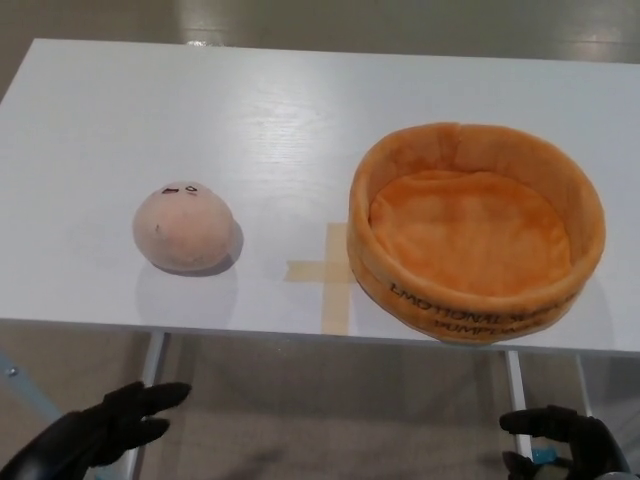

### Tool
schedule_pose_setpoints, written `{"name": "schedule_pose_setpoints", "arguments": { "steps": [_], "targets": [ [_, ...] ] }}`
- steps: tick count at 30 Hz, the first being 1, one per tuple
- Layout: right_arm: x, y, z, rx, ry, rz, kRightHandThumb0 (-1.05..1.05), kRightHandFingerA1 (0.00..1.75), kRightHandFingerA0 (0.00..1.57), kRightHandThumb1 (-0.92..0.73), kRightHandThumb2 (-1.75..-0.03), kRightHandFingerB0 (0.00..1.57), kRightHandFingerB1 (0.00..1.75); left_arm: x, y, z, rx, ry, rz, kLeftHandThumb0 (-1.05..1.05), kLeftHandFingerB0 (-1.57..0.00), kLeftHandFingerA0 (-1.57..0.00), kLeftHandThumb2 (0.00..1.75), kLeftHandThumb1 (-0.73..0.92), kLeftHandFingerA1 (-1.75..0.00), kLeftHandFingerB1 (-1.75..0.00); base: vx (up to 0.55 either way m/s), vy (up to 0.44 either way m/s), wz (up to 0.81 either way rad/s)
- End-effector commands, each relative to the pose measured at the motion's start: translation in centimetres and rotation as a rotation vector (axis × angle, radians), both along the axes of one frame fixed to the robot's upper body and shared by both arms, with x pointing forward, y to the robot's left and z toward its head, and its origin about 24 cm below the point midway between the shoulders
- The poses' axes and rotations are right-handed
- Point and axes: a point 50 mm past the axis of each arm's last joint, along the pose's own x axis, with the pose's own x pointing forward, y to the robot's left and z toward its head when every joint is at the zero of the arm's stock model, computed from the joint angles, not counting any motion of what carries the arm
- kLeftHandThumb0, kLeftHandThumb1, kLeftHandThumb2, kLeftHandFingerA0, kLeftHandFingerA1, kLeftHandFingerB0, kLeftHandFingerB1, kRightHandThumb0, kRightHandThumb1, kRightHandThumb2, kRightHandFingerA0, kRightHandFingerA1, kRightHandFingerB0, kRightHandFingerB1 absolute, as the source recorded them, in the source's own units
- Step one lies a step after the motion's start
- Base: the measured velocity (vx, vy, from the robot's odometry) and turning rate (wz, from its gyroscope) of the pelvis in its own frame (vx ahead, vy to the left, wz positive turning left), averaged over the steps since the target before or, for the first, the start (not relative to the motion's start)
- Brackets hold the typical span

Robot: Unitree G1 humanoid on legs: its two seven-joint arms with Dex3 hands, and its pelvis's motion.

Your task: Use the left hand to pick up the pink round toy on the left and place it inside the orange plate on the desk.

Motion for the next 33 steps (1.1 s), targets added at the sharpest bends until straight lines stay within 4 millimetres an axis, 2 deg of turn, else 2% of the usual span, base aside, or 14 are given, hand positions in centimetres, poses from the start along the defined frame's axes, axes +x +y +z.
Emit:
{"name": "schedule_pose_setpoints", "arguments": {
  "steps": [1, 2, 3, 6, 10, 13, 16, 22, 23, 24, 25, 31, 32, 33],
  "targets": [
    [-0.3, -0.2, -0.2, -0.004, 0.012, -0.014, -0.16, 0.93, 0.68, -0.61, -0.57, 0.56, 0.75, -3.3, -4.9, 8.0, -0.339, -0.037, -0.556, -0.37, -0.19, -0.14, 0.58, 0.57, -0.32, -0.28, 0.0, 0.0, 0.0],
    [-0.3, -0.2, -0.2, -0.005, 0.013, -0.01, -0.16, 0.93, 0.68, -0.61, -0.57, 0.56, 0.75, -3.4, -5.1, 8.6, -0.339, -0.062, -0.583, -0.37, -0.19, -0.14, 0.58, 0.57, -0.32, -0.28, 0.0, 0.0, 0.0],
    [-0.4, -0.2, -0.3, -0.002, 0.014, -0.012, -0.15, 0.93, 0.67, -0.6, -0.57, 0.54, 0.74, -3.4, -5.4, 9.2, -0.337, -0.091, -0.601, -0.45, -0.14, -0.14, 0.68, 0.51, -0.4, -0.33, 0.0, 0.0, 0.0],
    [-0.4, -0.1, -0.3, 0.004, 0.016, -0.015, -0.15, 0.93, 0.67, -0.6, -0.57, 0.54, 0.74, -3.6, -5.7, 10.3, -0.336, -0.131, -0.628, -0.45, -0.14, -0.14, 0.68, 0.51, -0.4, -0.33, 0.0, 0.0, 0.0],
    [-0.3, -0.1, -0.2, -0.001, 0.007, -0.01, -0.14, 0.93, 0.68, -0.6, -0.58, 0.55, 0.75, -3.2, -6.0, 12.9, -0.346, -0.249, -0.639, -0.45, -0.14, -0.14, 0.68, 0.49, -0.39, -0.34, 0.0, 0.0, 0.0],
    [-0.3, -0.2, -0.2, 0.0, 0.007, -0.014, -0.14, 0.93, 0.68, -0.6, -0.58, 0.55, 0.75, -3.0, -6.0, 13.5, -0.346, -0.277, -0.628, -0.45, -0.15, -0.14, 0.65, 0.51, -0.38, -0.33, 0.0, 0.0, 0.0],
    [-0.4, -0.2, -0.2, -0.003, 0.01, -0.013, -0.14, 0.91, 0.67, -0.6, -0.57, 0.54, 0.74, -1.8, -5.5, 15.0, -0.35, -0.362, -0.586, -0.43, -0.15, -0.14, 0.64, 0.5, -0.38, -0.32, 0.0, 0.0, 0.0],
    [-0.5, -0.2, -0.3, 0.003, 0.014, -0.014, -0.13, 0.92, 0.67, -0.61, -0.58, 0.54, 0.74, -0.6, -4.9, 16.3, -0.353, -0.467, -0.492, -0.37, -0.17, -0.15, 0.62, 0.5, -0.38, -0.31, 0.0, 0.0, 0.0],
    [-0.5, -0.2, -0.4, 0.006, 0.016, -0.016, -0.14, 0.93, 0.67, -0.61, -0.58, 0.54, 0.75, -0.3, -4.8, 16.6, -0.339, -0.5, -0.469, -0.27, -0.17, -0.09, 0.56, 0.51, -0.29, -0.28, 0.0, 0.0, 0.0],
    [-0.5, -0.2, -0.4, 0.008, 0.017, -0.019, -0.14, 0.93, 0.67, -0.61, -0.58, 0.54, 0.75, 0.0, -4.7, 16.9, -0.33, -0.524, -0.454, -0.27, -0.17, -0.09, 0.56, 0.51, -0.29, -0.28, 0.0, 0.0, 0.0],
    [-0.5, -0.2, -0.3, 0.008, 0.017, -0.021, -0.15, 0.93, 0.67, -0.6, -0.58, 0.55, 0.75, 0.6, -4.6, 17.3, -0.303, -0.571, -0.427, -0.25, -0.13, -0.07, 0.61, 0.47, -0.2, -0.31, 0.0, 0.0, 0.0],
    [-0.4, -0.2, -0.3, 0.01, 0.018, -0.023, -0.14, 0.92, 0.66, -0.6, -0.57, 0.54, 0.74, 3.1, -4.2, 18.0, -0.065, -0.691, -0.323, -0.19, -0.13, -0.05, 0.62, 0.44, -0.19, -0.33, 0.0, 0.0, 0.0],
    [-0.4, -0.2, -0.3, 0.003, 0.019, -0.018, -0.15, 0.92, 0.68, -0.6, -0.57, 0.56, 0.74, 3.9, -4.2, 17.9, -0.014, -0.699, -0.302, -0.09, -0.1, 0.0, 0.66, 0.41, -0.15, -0.35, 0.0, 0.0, 0.0],
    [-0.5, -0.3, -0.4, -0.003, 0.019, -0.013, -0.15, 0.92, 0.67, -0.6, -0.57, 0.55, 0.75, 5.4, -4.2, 17.6, 0.083, -0.702, -0.271, -0.1, -0.09, 0.0, 0.66, 0.4, -0.09, -0.32, 0.0, 0.0, 0.0]
  ]
}}
